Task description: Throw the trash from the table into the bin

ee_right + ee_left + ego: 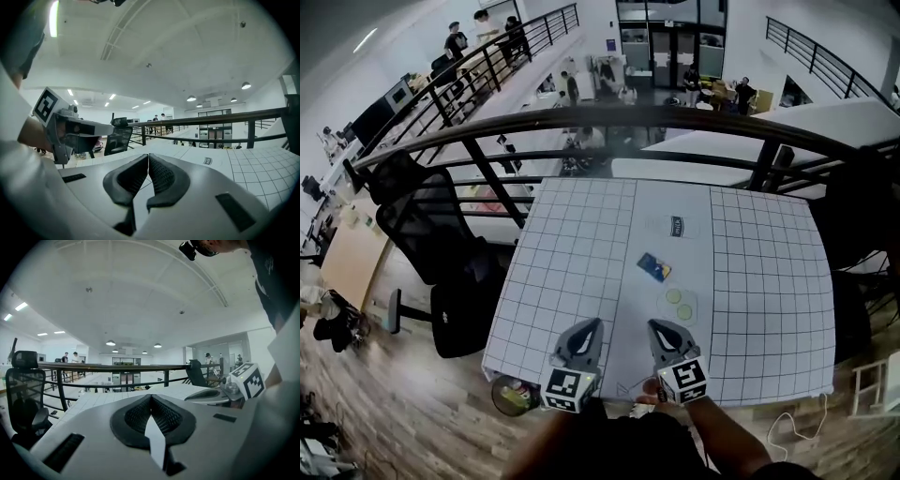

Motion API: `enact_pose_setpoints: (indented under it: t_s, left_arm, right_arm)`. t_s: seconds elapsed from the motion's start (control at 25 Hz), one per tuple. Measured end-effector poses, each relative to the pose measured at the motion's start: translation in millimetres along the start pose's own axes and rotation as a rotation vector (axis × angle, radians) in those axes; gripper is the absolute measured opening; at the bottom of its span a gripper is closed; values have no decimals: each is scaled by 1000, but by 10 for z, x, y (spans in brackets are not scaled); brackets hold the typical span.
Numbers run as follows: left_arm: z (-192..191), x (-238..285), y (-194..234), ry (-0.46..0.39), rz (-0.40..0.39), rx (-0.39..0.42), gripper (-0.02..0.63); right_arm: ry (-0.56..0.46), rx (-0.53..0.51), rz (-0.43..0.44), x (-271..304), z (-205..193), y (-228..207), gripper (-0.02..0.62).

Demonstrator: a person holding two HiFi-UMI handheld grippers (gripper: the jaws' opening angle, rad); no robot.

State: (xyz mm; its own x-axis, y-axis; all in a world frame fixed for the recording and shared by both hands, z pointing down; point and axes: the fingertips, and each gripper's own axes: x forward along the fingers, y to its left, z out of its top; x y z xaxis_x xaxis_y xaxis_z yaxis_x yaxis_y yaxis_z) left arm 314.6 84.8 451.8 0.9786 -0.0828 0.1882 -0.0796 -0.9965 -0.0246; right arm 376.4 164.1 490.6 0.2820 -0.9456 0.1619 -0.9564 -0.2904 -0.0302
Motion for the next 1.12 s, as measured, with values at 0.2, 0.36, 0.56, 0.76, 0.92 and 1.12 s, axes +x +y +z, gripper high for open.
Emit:
enact_pose_setpoints:
  t_s: [0.2, 0.36, 0.56, 0.76, 0.92, 1.12]
  left_arm:
    - [-40, 208, -15, 3, -27, -25, 20]
    - [-52, 395, 60, -27, -39, -51, 20]
    - [-95, 625, 169, -36, -51, -81, 20]
    - [-90, 851, 120, -28, -69, -86, 20]
    - [-90, 977, 183, -19, -80, -80, 20]
    - [-141, 1109, 172, 1, -88, -78, 20]
  right_arm:
    - [24, -29, 9, 90, -31, -212, 23]
    - [19, -54, 0, 212, 2, -311, 23]
    - [19, -65, -17, 369, 33, -397, 23]
    - [71, -60, 12, 487, -66, -583, 24]
    - [88, -63, -1, 630, -79, -750, 25]
    - [122, -76, -6, 714, -193, -930, 25]
